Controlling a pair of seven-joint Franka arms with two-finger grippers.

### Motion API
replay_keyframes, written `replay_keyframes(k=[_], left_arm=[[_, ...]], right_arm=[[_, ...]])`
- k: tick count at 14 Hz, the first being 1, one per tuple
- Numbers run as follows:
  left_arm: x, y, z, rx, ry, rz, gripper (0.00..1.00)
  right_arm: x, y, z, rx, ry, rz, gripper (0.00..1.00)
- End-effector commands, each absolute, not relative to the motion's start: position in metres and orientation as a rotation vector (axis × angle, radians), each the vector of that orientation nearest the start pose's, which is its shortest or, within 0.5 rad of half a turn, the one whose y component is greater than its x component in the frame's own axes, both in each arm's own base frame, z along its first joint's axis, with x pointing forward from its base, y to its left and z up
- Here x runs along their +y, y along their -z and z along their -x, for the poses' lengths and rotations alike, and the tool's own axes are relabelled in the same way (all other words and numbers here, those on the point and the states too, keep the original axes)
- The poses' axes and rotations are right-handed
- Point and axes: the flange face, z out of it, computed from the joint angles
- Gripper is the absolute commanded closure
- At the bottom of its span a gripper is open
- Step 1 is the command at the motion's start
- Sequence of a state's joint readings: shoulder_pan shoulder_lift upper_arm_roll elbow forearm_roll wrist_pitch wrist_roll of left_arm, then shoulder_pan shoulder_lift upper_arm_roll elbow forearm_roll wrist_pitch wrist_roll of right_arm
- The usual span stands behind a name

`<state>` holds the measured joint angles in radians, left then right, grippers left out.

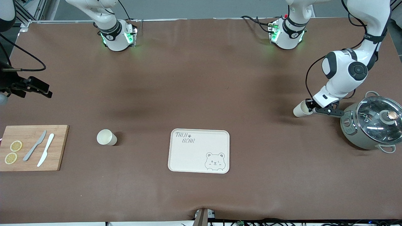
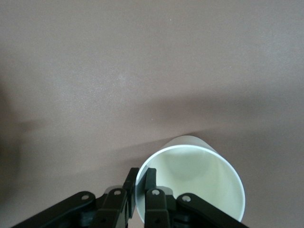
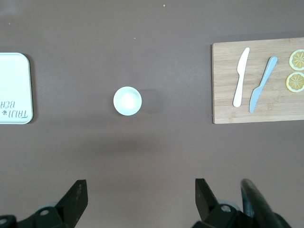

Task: Place white IKEA cup upright on tray with both arms
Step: 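Lower the left gripper over the cup and close on its rim, then carry the white cup with the left gripper onto the tray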

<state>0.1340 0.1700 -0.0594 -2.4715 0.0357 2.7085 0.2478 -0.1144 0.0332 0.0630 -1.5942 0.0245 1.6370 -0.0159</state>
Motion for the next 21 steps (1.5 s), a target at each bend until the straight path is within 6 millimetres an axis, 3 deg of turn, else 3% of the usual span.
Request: replay_keyframes(k=[1,5,11,21], left_arm=[[0.040,-0.231,-0.483,0.321,0.108,3.098,1.00],[0.037,-0.237,-0.487,0.321,0.127,3.096,1.00],[0.012,-0.283,-0.514,0.283,0.175,3.098,1.00],[-0.089,-0.372,-0.568,0.162,0.101,3.144,1.00]], right_arm=[[-0.027,-0.601,-0.571,0.043,0.016,3.113,0.00],[-0.027,-0.603,-0.570,0.043,0.021,3.113,0.00],[-0.026,-0.601,-0.571,0.041,0.019,3.113,0.00],[-0.025,-0.602,-0.571,0.036,0.021,3.116,0.00]])
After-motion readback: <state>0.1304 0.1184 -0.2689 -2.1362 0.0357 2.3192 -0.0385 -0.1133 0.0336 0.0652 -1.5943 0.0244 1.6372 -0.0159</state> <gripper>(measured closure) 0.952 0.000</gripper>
